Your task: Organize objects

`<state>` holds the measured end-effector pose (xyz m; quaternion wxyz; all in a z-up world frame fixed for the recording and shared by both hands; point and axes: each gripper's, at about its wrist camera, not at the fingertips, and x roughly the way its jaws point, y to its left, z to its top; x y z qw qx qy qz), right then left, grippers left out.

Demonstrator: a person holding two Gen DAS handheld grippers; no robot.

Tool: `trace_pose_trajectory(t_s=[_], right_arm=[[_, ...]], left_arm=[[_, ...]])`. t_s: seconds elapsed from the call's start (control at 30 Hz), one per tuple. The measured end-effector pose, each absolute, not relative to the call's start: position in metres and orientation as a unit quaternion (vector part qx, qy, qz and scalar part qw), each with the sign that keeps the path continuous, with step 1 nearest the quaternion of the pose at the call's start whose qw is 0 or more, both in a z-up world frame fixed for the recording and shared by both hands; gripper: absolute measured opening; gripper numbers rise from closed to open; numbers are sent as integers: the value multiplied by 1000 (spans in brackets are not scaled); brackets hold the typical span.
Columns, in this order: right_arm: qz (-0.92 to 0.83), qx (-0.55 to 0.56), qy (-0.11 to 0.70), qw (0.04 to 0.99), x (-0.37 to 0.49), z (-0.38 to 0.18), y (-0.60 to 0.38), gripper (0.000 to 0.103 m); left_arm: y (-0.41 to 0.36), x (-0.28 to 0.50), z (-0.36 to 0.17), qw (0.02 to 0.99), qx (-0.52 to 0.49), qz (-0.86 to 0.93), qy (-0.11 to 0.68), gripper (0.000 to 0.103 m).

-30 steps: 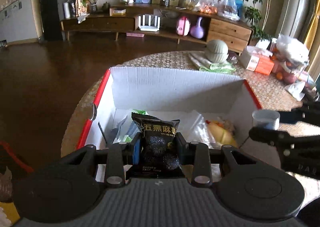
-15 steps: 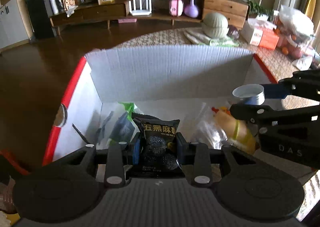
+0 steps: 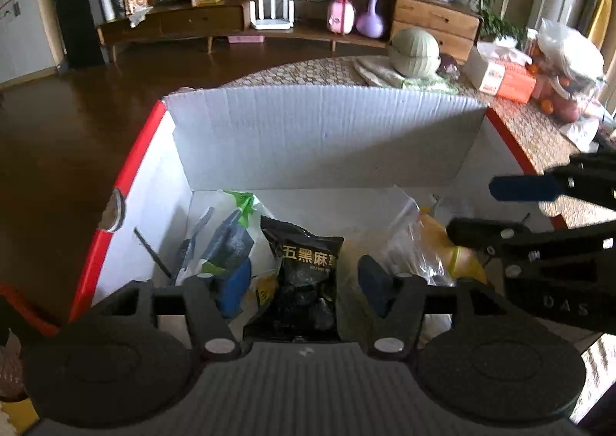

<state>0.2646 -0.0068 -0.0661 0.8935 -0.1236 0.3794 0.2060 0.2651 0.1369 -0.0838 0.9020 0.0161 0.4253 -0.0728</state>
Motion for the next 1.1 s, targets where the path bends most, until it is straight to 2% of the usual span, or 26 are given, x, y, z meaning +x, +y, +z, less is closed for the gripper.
trace_pose_trajectory(t_s=[0.07,0.37,0.47,0.67,0.77,0.83,0.87,0.97,1.1], right_arm=[[211,-118,380,893,261,-63,-9,60],[224,-113,363,897,237,-43,-17,61],[228,-109,360,898,228,-38,-21,62],[237,-100,351,900,210,-28,-29,62],[244,-92,346,901,201,-24,-34,63],[249,-87,342,902,196,-21,-38,68],[252,-83,337,903,192,-19,-40,75],[258,-76,324,907,181,-13,-46,76],[271,-64,310,909,165,-5,-55,77]], left_arm=[[139,262,-81,903,6,-69,424,62],[143,236,-62,915,-4,-60,399,62],[143,226,-53,920,-10,-61,387,68],[143,205,-38,929,-20,-64,365,69],[143,194,-31,933,-22,-64,354,74],[144,186,-27,935,-24,-63,347,75],[143,183,-25,936,-25,-65,345,75],[141,171,-19,940,-18,-62,336,83],[137,156,-15,944,-2,-58,324,83]])
